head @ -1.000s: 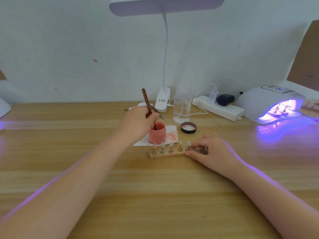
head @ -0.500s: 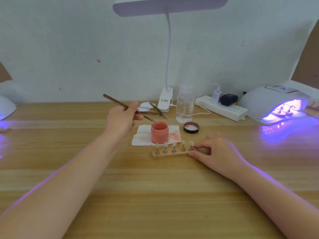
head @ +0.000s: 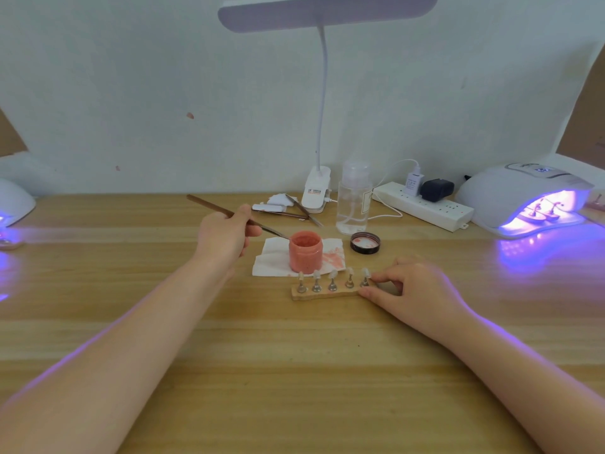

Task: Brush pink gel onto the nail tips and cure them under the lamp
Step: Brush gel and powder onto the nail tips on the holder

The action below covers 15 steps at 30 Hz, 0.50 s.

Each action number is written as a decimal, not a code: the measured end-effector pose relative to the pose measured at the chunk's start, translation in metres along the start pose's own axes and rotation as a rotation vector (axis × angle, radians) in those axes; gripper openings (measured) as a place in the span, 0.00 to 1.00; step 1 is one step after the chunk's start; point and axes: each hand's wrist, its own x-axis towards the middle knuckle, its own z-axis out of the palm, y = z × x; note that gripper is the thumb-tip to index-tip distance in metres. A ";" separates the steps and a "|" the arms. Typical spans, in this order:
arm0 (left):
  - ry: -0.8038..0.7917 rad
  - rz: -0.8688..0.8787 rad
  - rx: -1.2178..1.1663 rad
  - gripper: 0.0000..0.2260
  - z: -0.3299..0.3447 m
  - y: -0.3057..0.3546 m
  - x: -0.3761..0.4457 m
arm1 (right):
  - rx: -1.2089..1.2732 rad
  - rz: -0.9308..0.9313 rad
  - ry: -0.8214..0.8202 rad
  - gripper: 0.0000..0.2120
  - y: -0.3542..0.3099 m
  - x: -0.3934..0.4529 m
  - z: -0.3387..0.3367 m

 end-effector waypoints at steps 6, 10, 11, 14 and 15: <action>-0.019 -0.003 -0.034 0.12 0.004 -0.006 -0.004 | -0.014 -0.021 -0.020 0.14 0.000 0.001 0.000; 0.007 -0.031 -0.046 0.12 0.001 -0.007 -0.004 | -0.012 -0.032 -0.021 0.14 0.001 0.001 0.000; 0.020 -0.030 -0.052 0.11 0.000 -0.007 -0.003 | -0.008 -0.031 -0.021 0.15 0.002 0.000 0.000; 0.029 -0.019 -0.097 0.10 0.000 -0.007 -0.003 | -0.003 -0.031 -0.021 0.14 0.002 0.000 0.001; 0.020 -0.017 -0.110 0.10 0.000 -0.007 -0.003 | -0.004 -0.032 -0.022 0.14 0.002 0.000 0.001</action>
